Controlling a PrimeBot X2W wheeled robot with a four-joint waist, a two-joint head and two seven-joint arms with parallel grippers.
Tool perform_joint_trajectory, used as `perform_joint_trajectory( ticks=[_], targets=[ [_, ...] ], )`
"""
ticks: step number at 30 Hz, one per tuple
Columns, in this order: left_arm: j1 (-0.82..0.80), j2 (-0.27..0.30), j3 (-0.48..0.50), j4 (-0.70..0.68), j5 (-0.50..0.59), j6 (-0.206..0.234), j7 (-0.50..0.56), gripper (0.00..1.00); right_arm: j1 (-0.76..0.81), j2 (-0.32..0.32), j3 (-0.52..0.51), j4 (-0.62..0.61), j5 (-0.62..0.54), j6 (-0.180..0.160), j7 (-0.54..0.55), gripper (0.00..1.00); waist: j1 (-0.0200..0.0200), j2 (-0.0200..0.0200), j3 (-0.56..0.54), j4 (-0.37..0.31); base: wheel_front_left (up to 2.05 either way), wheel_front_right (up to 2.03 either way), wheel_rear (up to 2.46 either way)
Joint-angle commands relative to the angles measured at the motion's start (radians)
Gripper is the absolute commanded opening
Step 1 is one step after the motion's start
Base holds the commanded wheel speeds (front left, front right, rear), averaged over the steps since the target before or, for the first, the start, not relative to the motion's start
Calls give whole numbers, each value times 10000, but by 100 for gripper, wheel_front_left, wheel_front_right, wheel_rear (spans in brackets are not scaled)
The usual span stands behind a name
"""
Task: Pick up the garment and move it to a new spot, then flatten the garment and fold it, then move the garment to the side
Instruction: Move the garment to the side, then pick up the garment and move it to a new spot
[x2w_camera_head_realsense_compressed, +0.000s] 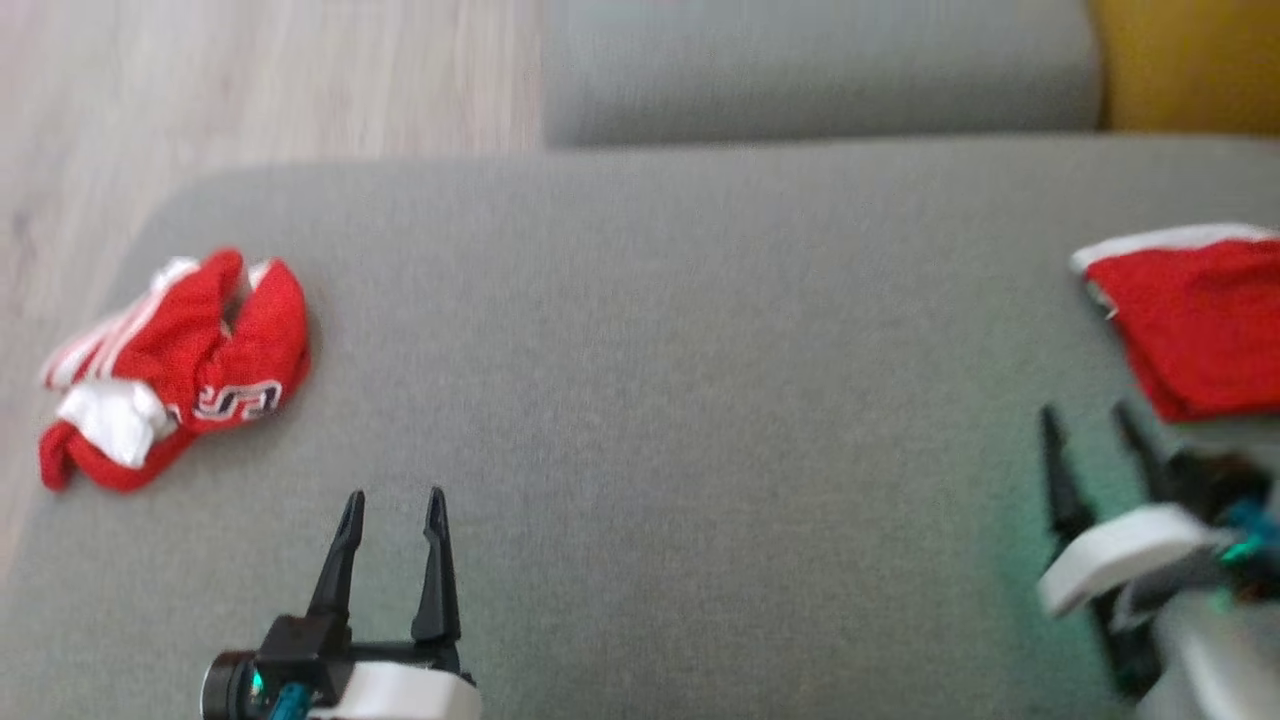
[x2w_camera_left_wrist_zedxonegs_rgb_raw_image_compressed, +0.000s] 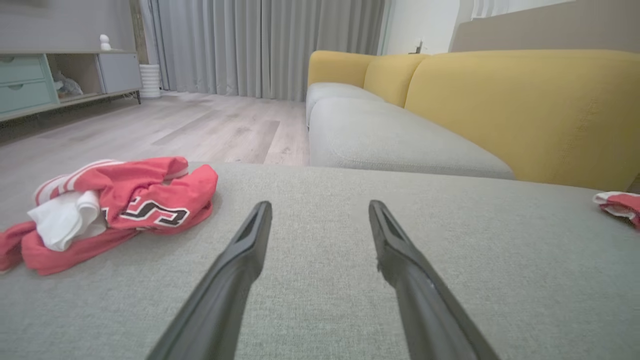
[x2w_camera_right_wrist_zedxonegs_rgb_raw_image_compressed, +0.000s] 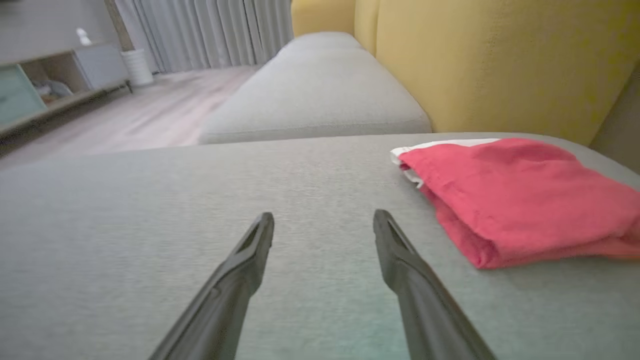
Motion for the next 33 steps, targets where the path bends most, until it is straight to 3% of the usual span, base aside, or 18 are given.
perform_joint_trajectory(
  ticks=[1,8,12,26,33],
  targets=[
    [-341,14,357,-302,87,80,-53,100,-112,49,209,-377,48,31,-174,100,3,-1,-683,-74,0,0,0],
    [31,21,504,-44,486,82,-53,100,1694,1284,245,-2763,-1404,31,-296,100,3,-1,-1113,-179,0,0,0],
    [246,19,631,86,626,82,-53,100,2605,1651,195,-3638,-1704,31,-298,100,3,-1,-1351,-275,0,0,0],
    [460,16,671,417,692,29,-53,100,3452,1833,-14,-3992,-1426,31,-299,100,3,-1,-1840,-244,0,0,0],
    [243,15,750,414,816,72,-53,100,3807,1842,-362,-4006,-1401,31,-300,100,3,-1,-1820,789,0,0,0]
  ],
)
